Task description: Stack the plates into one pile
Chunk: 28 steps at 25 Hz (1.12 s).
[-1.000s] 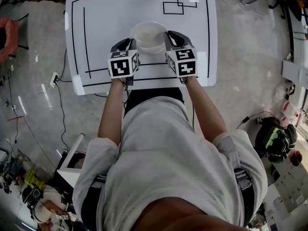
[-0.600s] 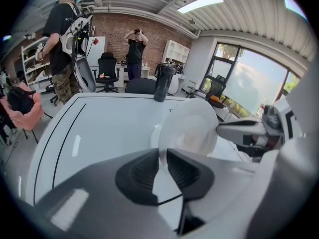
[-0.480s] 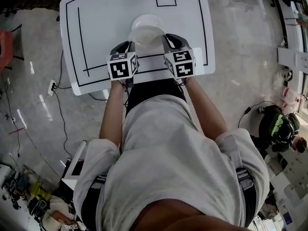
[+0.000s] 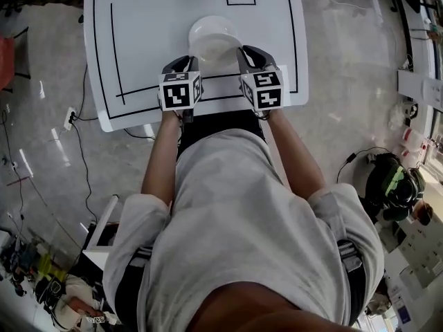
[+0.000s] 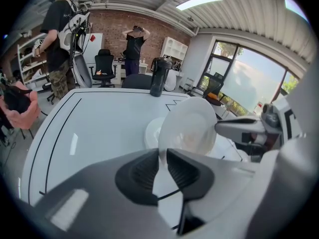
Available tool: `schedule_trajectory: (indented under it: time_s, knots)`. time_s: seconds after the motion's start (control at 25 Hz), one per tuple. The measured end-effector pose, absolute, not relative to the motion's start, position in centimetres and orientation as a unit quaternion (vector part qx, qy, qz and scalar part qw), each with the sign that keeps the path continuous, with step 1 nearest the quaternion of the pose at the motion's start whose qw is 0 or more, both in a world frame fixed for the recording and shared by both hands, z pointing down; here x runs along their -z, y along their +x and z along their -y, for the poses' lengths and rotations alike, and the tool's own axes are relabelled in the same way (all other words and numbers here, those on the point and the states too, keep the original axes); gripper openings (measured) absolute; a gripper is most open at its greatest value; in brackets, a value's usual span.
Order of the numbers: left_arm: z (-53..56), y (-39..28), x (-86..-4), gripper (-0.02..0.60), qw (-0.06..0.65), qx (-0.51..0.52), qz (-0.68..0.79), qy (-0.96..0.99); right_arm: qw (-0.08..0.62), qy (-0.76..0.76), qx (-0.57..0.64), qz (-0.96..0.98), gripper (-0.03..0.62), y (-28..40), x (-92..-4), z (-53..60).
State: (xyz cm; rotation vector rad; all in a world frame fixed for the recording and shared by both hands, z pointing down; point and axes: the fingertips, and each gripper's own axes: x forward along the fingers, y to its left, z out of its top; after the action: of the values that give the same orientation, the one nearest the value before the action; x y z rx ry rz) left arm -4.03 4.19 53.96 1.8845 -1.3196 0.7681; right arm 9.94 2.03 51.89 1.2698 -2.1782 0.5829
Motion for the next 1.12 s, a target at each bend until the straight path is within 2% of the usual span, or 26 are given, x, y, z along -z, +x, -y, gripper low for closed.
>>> schedule_trajectory:
  time_s: [1.12]
  knots:
    - [-0.1,-3.8,-56.4,0.054,0.378,-0.317,0.521,0.696,0.301,0.433,-0.243,0.814,0.049,9.9,-55.1,2.9]
